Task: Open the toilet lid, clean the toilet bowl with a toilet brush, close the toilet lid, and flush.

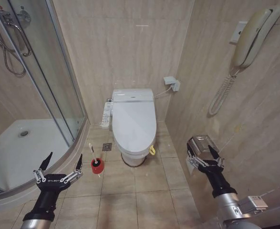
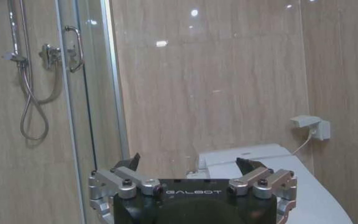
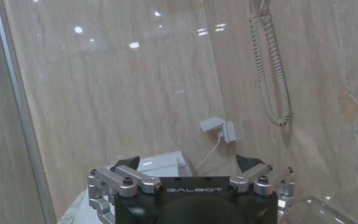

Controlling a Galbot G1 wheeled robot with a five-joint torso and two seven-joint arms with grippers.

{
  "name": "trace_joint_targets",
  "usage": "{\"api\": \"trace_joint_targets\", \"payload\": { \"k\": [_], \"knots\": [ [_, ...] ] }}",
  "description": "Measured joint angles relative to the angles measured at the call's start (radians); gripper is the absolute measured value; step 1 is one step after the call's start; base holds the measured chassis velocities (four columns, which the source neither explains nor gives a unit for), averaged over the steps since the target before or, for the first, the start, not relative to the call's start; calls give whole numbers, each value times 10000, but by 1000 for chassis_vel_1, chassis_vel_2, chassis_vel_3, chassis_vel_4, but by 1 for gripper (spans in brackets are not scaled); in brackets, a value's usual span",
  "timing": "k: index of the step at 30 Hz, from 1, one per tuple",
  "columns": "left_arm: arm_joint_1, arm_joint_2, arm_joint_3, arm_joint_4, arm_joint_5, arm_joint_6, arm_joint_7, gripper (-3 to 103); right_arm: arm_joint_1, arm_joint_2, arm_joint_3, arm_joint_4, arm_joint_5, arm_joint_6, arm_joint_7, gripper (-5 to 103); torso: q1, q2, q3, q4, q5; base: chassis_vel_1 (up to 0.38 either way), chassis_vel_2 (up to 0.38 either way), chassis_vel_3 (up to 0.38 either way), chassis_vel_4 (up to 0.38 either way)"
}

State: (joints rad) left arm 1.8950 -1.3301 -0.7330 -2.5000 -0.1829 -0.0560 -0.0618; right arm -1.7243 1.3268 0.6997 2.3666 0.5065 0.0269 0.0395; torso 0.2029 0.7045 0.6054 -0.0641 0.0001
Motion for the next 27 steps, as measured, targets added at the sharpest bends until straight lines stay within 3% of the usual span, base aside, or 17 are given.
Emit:
{"api": "trace_joint_targets", "payload": {
  "k": [27],
  "knots": [
    [0, 0, 0, 0, 0, 0, 0, 100, -34, 53, -43, 207, -155, -402, -180, 100, 0, 0, 0, 0, -1, 0, 0, 0, 0]
  ]
}}
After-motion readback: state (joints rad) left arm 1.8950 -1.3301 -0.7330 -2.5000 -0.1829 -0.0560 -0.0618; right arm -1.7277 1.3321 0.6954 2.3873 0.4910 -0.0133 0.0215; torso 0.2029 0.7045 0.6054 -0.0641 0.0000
